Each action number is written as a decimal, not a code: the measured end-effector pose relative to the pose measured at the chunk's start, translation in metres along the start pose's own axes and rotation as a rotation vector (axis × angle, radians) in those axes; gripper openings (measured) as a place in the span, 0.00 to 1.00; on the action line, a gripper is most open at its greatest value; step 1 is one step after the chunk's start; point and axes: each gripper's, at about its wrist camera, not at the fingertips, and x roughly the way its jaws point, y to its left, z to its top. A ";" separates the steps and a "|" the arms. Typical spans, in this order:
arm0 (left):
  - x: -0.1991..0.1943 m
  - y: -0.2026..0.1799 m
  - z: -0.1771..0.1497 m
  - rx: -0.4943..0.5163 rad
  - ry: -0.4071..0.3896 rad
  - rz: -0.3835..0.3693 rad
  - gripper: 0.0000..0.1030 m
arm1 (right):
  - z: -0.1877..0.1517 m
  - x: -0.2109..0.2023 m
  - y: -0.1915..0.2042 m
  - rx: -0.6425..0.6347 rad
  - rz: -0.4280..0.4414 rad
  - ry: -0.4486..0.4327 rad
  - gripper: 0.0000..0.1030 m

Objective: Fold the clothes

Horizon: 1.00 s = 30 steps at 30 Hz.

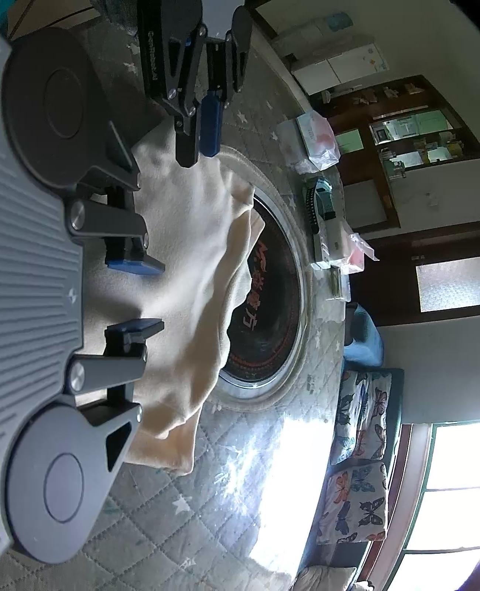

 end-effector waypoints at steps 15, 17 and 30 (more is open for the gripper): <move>-0.010 0.006 -0.005 -0.004 -0.008 0.023 0.28 | -0.003 -0.013 -0.002 -0.001 -0.016 -0.015 0.28; -0.008 0.009 -0.008 -0.010 0.004 0.031 0.29 | -0.006 -0.017 -0.003 0.000 -0.020 -0.017 0.28; -0.017 0.013 -0.009 -0.021 -0.003 0.032 0.29 | -0.020 -0.036 -0.005 -0.007 -0.018 -0.026 0.28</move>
